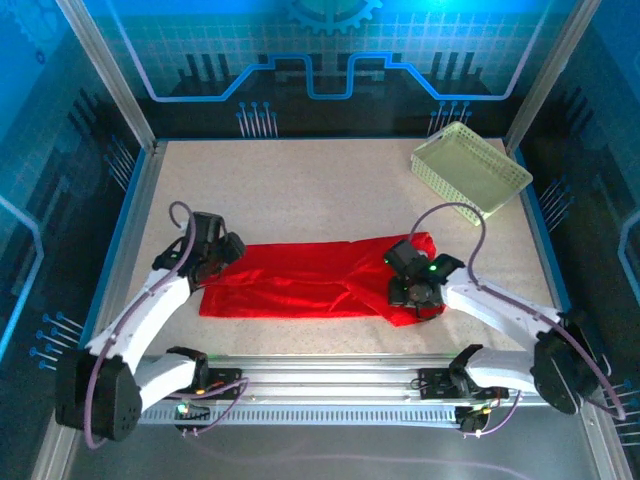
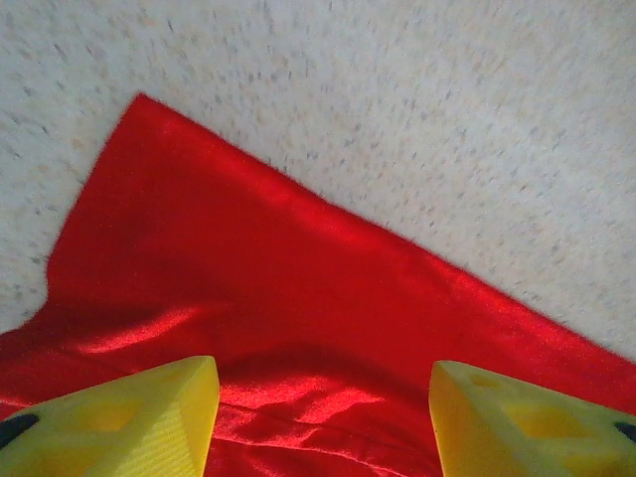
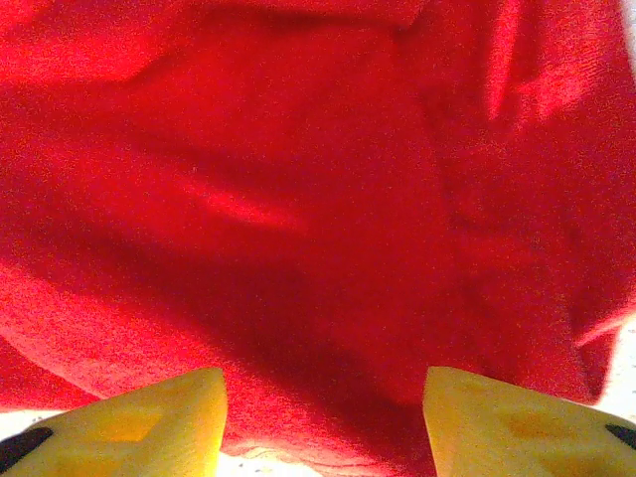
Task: Fold the inside-out t-shirt
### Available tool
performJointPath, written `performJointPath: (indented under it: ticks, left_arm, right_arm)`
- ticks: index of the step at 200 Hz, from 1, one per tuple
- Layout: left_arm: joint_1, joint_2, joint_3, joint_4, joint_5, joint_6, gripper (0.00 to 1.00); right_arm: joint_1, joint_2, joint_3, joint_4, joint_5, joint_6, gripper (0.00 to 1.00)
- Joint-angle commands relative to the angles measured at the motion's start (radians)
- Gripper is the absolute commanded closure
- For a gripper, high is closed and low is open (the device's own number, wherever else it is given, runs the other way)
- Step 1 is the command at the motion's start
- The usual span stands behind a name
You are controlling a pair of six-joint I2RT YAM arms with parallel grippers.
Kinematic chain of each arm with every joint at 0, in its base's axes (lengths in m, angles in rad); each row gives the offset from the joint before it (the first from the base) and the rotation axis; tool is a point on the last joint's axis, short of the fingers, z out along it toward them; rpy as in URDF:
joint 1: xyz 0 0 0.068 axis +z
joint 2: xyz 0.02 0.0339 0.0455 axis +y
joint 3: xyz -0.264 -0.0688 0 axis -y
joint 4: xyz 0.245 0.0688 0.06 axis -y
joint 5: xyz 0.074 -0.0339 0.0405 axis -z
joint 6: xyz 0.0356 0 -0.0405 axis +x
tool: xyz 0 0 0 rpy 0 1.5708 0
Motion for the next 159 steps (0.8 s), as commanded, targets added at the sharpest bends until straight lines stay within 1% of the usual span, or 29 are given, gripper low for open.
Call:
performJointPath:
  ticks: [1,21,60,70,93,109,116,135,144,159]
  left_arm:
    - [-0.005,0.096,0.003,0.023,0.032,0.011,0.41]
    - [-0.005,0.156,-0.003,0.038,0.041,0.006,0.41]
    - [-0.005,0.186,-0.026,0.070,0.038,0.001,0.40]
    - [-0.005,0.192,-0.026,0.075,0.038,0.002,0.40]
    - [-0.005,0.205,-0.019,0.074,0.035,0.005,0.41]
    - [-0.005,0.209,-0.019,0.075,0.030,0.005,0.41]
    - [-0.005,0.209,-0.020,0.073,0.028,0.004,0.41]
    - [-0.004,0.208,-0.023,0.073,0.025,0.005,0.41]
    - [-0.004,0.208,-0.026,0.074,0.023,0.006,0.41]
    - [-0.003,0.210,-0.028,0.073,0.018,0.008,0.41]
  right_arm:
    - [0.021,0.061,0.006,0.023,-0.021,-0.016,0.44]
    - [0.023,0.102,0.004,0.027,-0.013,-0.011,0.46]
    - [0.025,0.127,-0.012,0.066,-0.044,-0.016,0.54]
    - [0.024,0.136,-0.011,0.068,-0.044,-0.012,0.59]
    - [0.024,0.146,-0.007,0.076,-0.048,-0.015,0.74]
    - [0.024,0.148,0.001,0.074,-0.050,-0.021,0.81]
    - [0.024,0.149,0.004,0.072,-0.050,-0.024,0.86]
    - [0.023,0.141,0.018,0.057,-0.025,-0.030,0.97]
    - [0.024,0.135,0.033,0.044,-0.009,-0.040,1.00]
    - [0.022,0.121,0.065,0.022,0.028,-0.056,1.00]
